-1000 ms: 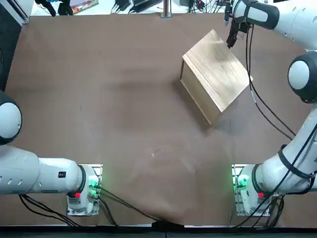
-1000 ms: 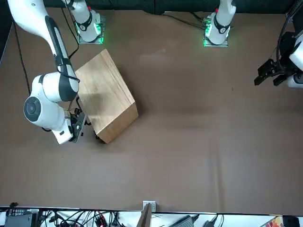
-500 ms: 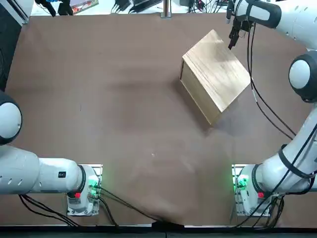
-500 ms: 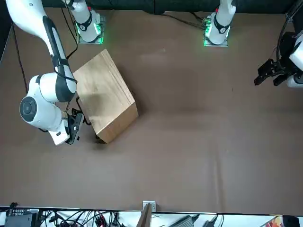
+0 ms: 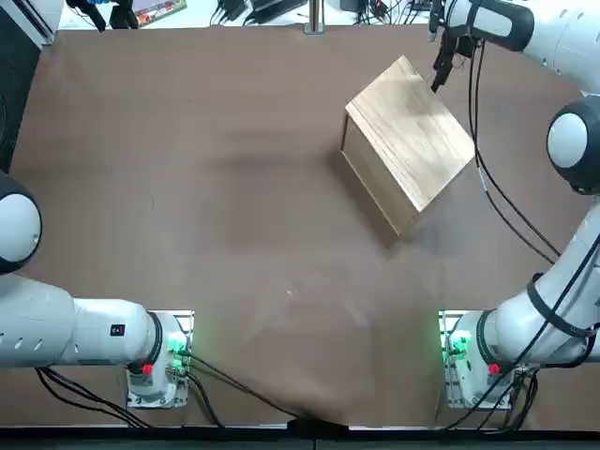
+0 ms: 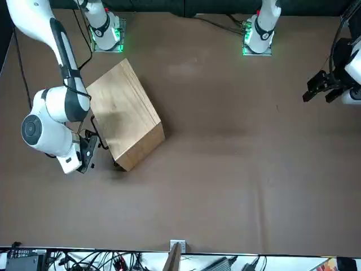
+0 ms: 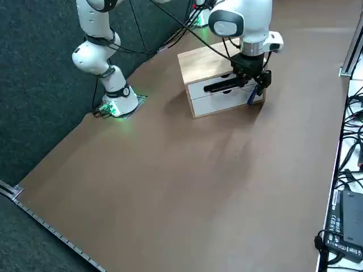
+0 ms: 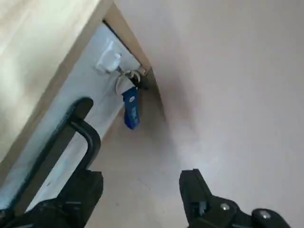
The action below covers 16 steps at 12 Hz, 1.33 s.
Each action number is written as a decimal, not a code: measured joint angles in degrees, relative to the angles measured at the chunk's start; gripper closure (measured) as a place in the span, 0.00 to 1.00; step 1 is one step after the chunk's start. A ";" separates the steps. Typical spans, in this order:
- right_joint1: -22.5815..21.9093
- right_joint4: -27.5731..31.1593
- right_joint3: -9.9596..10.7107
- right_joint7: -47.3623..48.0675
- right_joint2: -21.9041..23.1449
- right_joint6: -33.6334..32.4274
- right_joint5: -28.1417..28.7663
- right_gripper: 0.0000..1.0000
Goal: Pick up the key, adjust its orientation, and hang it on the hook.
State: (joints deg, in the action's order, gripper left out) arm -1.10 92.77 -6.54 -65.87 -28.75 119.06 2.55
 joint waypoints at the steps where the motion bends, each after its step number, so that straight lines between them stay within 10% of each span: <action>1: 0.00 -0.39 -0.02 0.02 0.13 -0.14 0.33 0.00; 16: 3.19 -3.73 1.80 18.09 13.92 -16.43 3.55 0.00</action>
State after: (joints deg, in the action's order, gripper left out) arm 2.09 89.04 -4.74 -47.78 -14.82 102.63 6.10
